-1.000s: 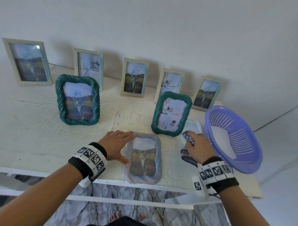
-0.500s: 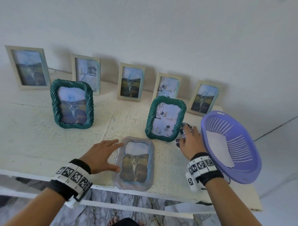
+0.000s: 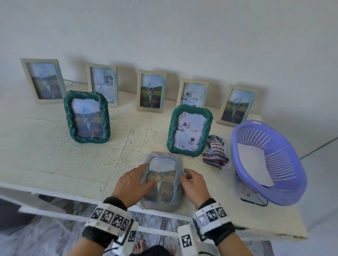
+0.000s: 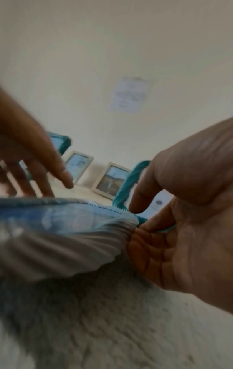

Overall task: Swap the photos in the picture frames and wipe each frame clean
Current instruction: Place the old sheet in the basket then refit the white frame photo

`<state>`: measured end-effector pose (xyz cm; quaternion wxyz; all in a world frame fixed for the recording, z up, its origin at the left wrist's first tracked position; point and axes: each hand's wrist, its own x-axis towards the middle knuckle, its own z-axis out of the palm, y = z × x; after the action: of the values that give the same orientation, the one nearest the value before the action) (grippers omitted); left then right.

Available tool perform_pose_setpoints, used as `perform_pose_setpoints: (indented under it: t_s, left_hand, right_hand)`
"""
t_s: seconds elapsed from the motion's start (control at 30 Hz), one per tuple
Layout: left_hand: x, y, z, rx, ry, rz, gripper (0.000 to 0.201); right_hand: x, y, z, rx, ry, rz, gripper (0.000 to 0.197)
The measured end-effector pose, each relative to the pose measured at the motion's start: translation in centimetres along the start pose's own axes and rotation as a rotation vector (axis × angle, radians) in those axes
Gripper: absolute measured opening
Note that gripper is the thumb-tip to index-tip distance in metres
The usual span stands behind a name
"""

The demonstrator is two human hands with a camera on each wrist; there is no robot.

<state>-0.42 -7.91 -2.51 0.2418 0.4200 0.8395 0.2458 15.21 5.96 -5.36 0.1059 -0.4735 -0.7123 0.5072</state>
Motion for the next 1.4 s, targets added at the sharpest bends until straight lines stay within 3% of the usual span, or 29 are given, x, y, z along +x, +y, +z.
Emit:
perform_pose_setpoints:
  t_s: [0.13,0.27,0.33,0.43,0.5,0.6,0.7,0.87,1.0,1.07,1.13,1.23,1.4]
  left_hand:
    - [-0.5,1.5,0.4,-0.164,-0.04,-0.005,0.081]
    - [-0.7,3.2,1.4,-0.503,-0.091,-0.064,0.115]
    - [-0.8,4.3,1.6,-0.692,-0.098,-0.059,0.118]
    - [-0.9,5.5,1.6,-1.002,-0.117,-0.065,0.104]
    - [-1.1,6.0,1.4,-1.101,-0.135,-0.041,0.092]
    - [-1.7,6.8,0.8,-1.188,-0.142,-0.009,0.091]
    - [-1.5,6.7,0.3,-1.156,-0.121,-0.02,0.1]
    - [-1.3,5.9,-0.4,-1.04,-0.079,-0.052,0.103]
    - [-1.0,5.4,-0.7,-0.945,-0.037,-0.027,0.105]
    - [-0.8,5.2,-0.8,-0.882,-0.01,0.006,0.106]
    - [-0.6,4.5,-1.2,-0.774,0.048,0.059,0.107]
    - [0.0,2.4,-2.4,-0.672,0.164,0.092,0.11]
    - [2.8,-1.3,-6.3,-0.941,0.119,-0.007,0.082]
  right_hand:
    - [-0.9,-0.7,-1.0,0.456,-0.011,0.093,0.014]
    - [-3.4,-3.0,-1.4,0.85,-0.162,-0.031,0.018]
    - [-4.4,-4.5,-1.8,0.891,-0.193,-0.147,0.026]
    - [-5.3,-5.9,-2.2,0.723,-0.189,-0.301,0.023]
    - [-5.4,-6.1,-2.3,0.528,-0.138,-0.385,0.018]
    - [-5.4,-6.1,-2.3,0.35,-0.08,-0.405,0.026]
    - [-5.5,-6.1,-2.9,0.227,-0.054,-0.418,0.026]
    - [-4.8,-5.5,-5.1,-0.212,0.207,-0.683,0.014]
    - [-4.4,-6.0,-4.5,-0.449,0.312,-0.618,0.016]
    - [-4.6,-6.4,-3.2,-0.269,0.219,-0.584,0.017]
    - [-4.6,-7.8,-2.0,0.205,0.039,-0.399,0.021]
    - [-3.6,-9.5,-0.7,0.833,-0.172,-0.104,0.042]
    - [0.3,-10.9,1.5,1.074,-0.266,-0.042,0.051]
